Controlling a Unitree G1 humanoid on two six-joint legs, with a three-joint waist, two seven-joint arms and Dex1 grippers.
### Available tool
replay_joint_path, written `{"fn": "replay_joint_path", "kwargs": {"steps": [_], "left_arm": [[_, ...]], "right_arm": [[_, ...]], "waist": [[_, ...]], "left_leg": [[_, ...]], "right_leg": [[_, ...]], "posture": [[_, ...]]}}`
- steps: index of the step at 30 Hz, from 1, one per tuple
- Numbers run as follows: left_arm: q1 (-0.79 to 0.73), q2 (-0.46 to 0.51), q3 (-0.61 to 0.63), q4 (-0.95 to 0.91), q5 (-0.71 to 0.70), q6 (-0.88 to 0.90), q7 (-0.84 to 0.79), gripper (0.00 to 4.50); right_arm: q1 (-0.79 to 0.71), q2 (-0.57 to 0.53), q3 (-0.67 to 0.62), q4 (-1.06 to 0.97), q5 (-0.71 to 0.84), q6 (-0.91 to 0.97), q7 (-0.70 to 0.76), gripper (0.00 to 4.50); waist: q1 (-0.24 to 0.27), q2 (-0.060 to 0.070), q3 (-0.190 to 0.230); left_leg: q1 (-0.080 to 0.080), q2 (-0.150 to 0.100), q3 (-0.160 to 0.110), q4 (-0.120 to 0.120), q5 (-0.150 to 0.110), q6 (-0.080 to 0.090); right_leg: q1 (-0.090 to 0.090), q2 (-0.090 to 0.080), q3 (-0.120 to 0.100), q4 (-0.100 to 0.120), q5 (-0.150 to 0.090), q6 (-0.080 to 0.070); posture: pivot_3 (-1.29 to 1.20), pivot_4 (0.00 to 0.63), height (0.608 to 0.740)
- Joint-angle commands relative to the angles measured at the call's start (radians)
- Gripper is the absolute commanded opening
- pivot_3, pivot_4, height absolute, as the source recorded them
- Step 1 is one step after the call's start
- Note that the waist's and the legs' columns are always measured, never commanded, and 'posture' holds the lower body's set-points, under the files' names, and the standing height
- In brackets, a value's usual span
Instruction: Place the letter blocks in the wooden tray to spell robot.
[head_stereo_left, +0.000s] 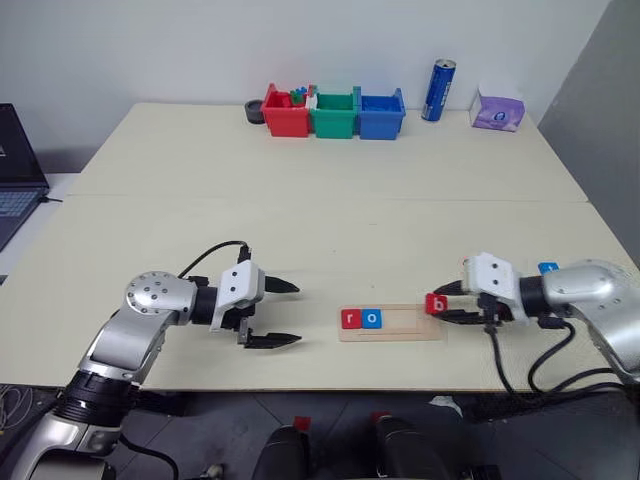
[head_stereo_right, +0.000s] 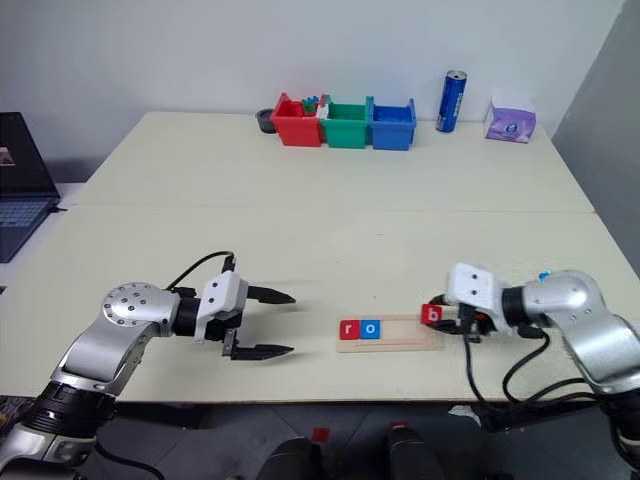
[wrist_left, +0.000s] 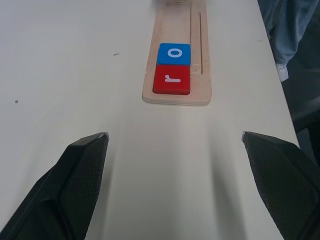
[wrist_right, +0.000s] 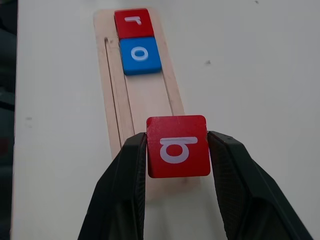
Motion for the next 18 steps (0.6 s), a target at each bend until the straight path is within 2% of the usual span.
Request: {"fn": "replay_joint_path", "kwargs": {"steps": [1,7,18], "left_arm": [[-0.008,-0.009,0.009,-0.013,-0.002,-0.033,-0.002,4.50],[0.009,-0.016,0.012,0.005,0.003,-0.069,-0.009,4.50],[0.026,-0.026,0.007,0.054,0.015,-0.139,-0.015,4.50]], "right_arm": [[-0.073,0.065,0.081,-0.018,-0.049,0.057,-0.037,1.46],[-0.108,0.101,0.170,-0.003,-0.101,0.072,-0.025,1.46],[-0.119,0.110,0.187,0.008,-0.122,0.070,-0.011,1.46]], "waist": [[0.000,0.000,0.000],[0.004,0.000,0.000],[0.002,0.000,0.000]], "left_leg": [[0.000,0.000,0.000,0.000,0.000,0.000],[-0.002,-0.001,-0.001,0.000,0.000,0.000],[-0.002,-0.001,-0.001,0.000,0.000,0.000]], "right_leg": [[0.000,0.000,0.000,0.000,0.001,-0.001],[-0.001,-0.002,-0.002,0.000,0.002,-0.004],[-0.001,-0.002,-0.003,0.000,0.002,-0.004]], "posture": [[0.00,0.150,0.740],[0.00,0.150,0.740],[0.00,0.150,0.740]]}}
